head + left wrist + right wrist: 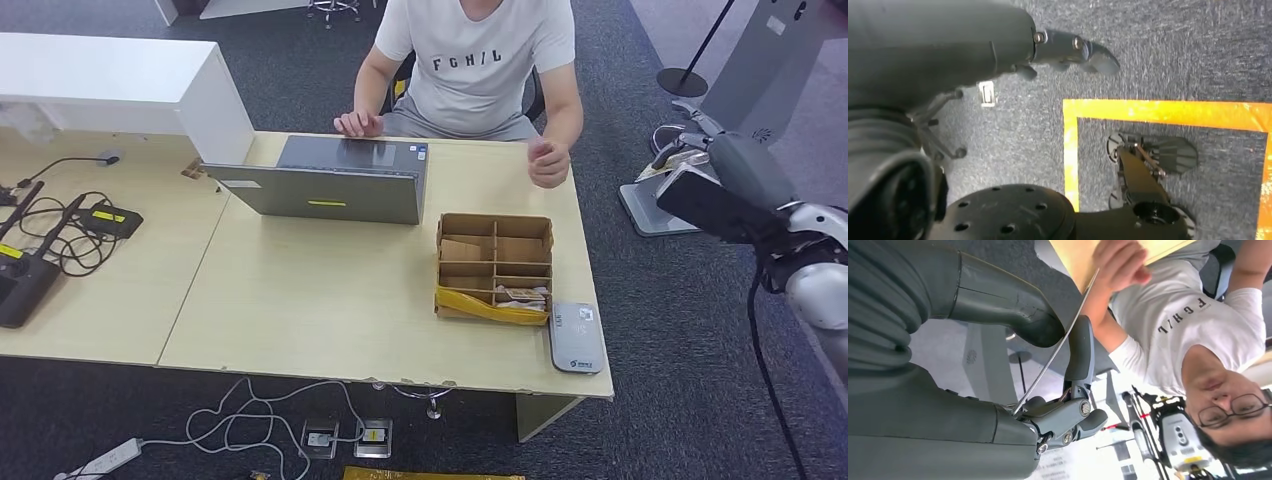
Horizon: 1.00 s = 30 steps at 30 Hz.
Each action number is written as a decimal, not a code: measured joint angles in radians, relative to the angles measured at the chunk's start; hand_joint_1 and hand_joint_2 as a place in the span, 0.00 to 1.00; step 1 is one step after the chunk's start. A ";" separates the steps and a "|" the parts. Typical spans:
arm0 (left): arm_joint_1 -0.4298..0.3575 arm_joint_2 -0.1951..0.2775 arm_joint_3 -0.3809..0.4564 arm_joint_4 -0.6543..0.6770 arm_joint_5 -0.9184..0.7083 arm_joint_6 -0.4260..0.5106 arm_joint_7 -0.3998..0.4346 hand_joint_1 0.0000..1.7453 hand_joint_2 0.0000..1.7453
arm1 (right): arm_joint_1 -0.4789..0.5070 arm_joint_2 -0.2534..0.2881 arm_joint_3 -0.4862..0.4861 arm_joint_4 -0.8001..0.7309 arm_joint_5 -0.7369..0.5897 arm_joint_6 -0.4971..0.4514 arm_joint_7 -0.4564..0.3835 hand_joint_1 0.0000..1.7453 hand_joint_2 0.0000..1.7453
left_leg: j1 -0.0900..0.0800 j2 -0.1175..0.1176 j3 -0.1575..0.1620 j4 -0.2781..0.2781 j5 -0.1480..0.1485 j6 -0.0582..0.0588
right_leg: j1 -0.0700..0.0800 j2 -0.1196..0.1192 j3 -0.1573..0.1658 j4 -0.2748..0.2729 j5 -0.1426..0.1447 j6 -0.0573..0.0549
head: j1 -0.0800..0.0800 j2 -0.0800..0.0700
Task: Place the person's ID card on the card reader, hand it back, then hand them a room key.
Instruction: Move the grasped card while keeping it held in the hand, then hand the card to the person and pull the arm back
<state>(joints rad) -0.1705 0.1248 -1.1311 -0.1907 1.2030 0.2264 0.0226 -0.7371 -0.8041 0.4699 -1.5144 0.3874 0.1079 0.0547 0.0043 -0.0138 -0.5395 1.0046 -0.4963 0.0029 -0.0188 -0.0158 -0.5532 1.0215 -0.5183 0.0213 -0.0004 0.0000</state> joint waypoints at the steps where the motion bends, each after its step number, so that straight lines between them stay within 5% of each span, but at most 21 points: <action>1: -0.001 0.003 0.000 0.000 -0.002 -0.007 0.000 0.00 0.00 | 0.003 0.008 0.004 0.002 0.018 -0.006 -0.007 1.00 1.00 | 0.000 0.000 0.000 0.000 0.000 0.000 | 0.000 0.000 0.000 0.000 0.000 0.000 | 0.000 0.000; 15: -0.002 0.018 -0.001 0.000 -0.024 -0.022 0.000 0.00 0.00 | 0.042 0.107 0.042 0.050 0.126 -0.066 -0.033 1.00 1.00 | 0.000 0.000 -0.001 0.000 0.000 0.000 | 0.000 0.000 0.000 0.000 0.000 0.000 | 0.000 0.000; 27: -0.004 0.022 -0.018 0.000 -0.041 -0.038 -0.004 0.00 0.00 | 0.001 0.258 0.058 0.269 0.237 -0.164 -0.107 0.98 1.00 | 0.001 -0.001 0.000 0.000 0.001 -0.001 | 0.001 -0.001 0.000 0.000 0.000 0.000 | 0.000 0.000; 30: -0.004 0.022 -0.019 0.000 -0.041 -0.038 -0.002 0.00 0.00 | 0.000 0.276 0.056 0.306 0.258 -0.164 -0.115 0.26 1.00 | 0.001 -0.001 -0.001 0.000 0.001 -0.001 | 0.001 -0.001 0.000 0.000 0.000 0.000 | 0.000 0.000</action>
<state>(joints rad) -0.1741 0.1472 -1.1502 -0.1907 1.1622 0.1886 0.0206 -0.7369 -0.5281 0.5262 -1.2087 0.6454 -0.0559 -0.0599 0.0051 -0.0152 -0.5403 1.0046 -0.4956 0.0021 -0.0181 -0.0170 -0.5535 1.0216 -0.5184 0.0211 -0.0003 0.0000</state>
